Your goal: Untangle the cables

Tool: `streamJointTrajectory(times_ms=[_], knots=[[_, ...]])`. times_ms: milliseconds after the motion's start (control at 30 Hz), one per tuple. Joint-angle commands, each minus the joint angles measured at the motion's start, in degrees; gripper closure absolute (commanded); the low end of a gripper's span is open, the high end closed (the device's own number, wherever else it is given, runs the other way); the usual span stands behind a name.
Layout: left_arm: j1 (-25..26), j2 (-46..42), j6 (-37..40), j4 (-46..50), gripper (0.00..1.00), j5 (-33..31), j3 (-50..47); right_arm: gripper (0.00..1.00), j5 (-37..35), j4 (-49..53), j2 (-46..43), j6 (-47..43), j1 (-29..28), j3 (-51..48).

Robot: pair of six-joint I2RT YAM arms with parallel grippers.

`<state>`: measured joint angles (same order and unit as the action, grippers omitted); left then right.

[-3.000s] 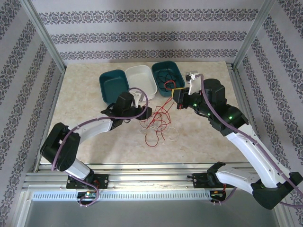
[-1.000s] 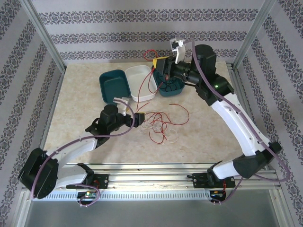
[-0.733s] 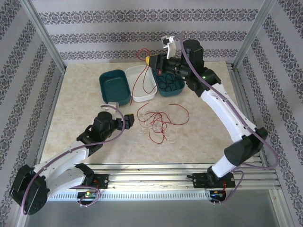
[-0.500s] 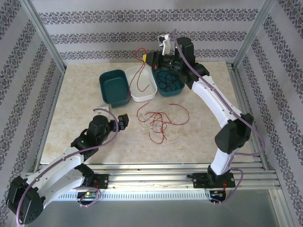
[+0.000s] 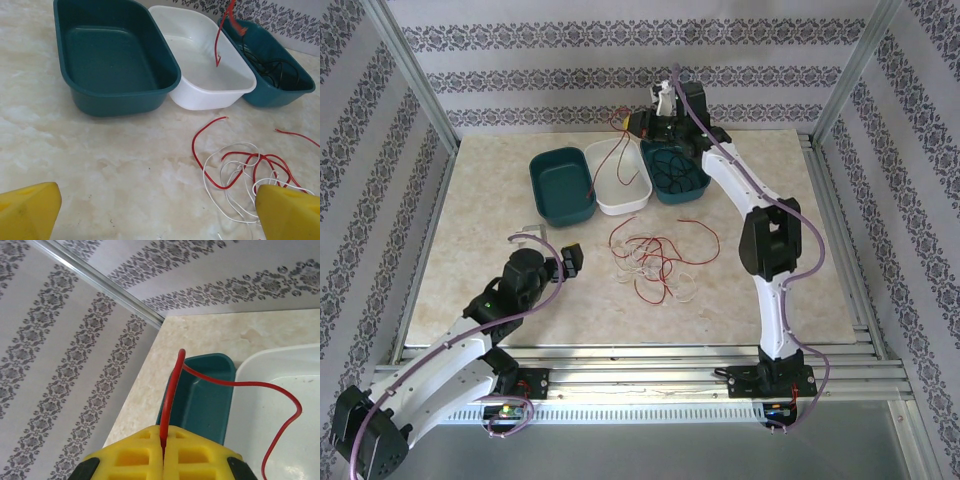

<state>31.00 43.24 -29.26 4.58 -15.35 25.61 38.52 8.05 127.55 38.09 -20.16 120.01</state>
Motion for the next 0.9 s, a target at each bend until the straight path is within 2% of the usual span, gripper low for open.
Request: streamJointTrajectory(times_ms=[0, 133, 267, 467, 667, 867], knots=[[-0.5, -1.3, -0.4, 2.6, 0.01, -1.9, 0.3, 1.0, 1.8, -0.9, 2.3, 1.6, -0.5, 3.4], [-0.5, -1.6, 0.2, 2.9, 0.01, -2.2, 0.8, 1.0, -1.0, 1.8, 4.3, -0.5, -0.3, 5.0], [-0.5, -1.5, 0.3, 2.5, 0.01, -2.2, 0.9, 1.0, -5.9, 9.2, 6.4, -6.7, -0.3, 8.5], [-0.6, -1.0, 0.4, 1.9, 0.01, -2.0, 0.8, 1.0, -19.4, 17.0, 7.1, -19.5, -1.9, 10.0], [-0.6, -0.6, 0.8, 1.8, 0.01, -1.9, 0.8, 1.0, -27.1, 19.0, 7.6, -25.4, -3.0, 9.8], [-0.6, -0.6, 0.8, 1.3, 0.01, -1.7, 0.4, 1.0, -39.8, 21.4, 7.8, -32.9, -5.8, 10.0]])
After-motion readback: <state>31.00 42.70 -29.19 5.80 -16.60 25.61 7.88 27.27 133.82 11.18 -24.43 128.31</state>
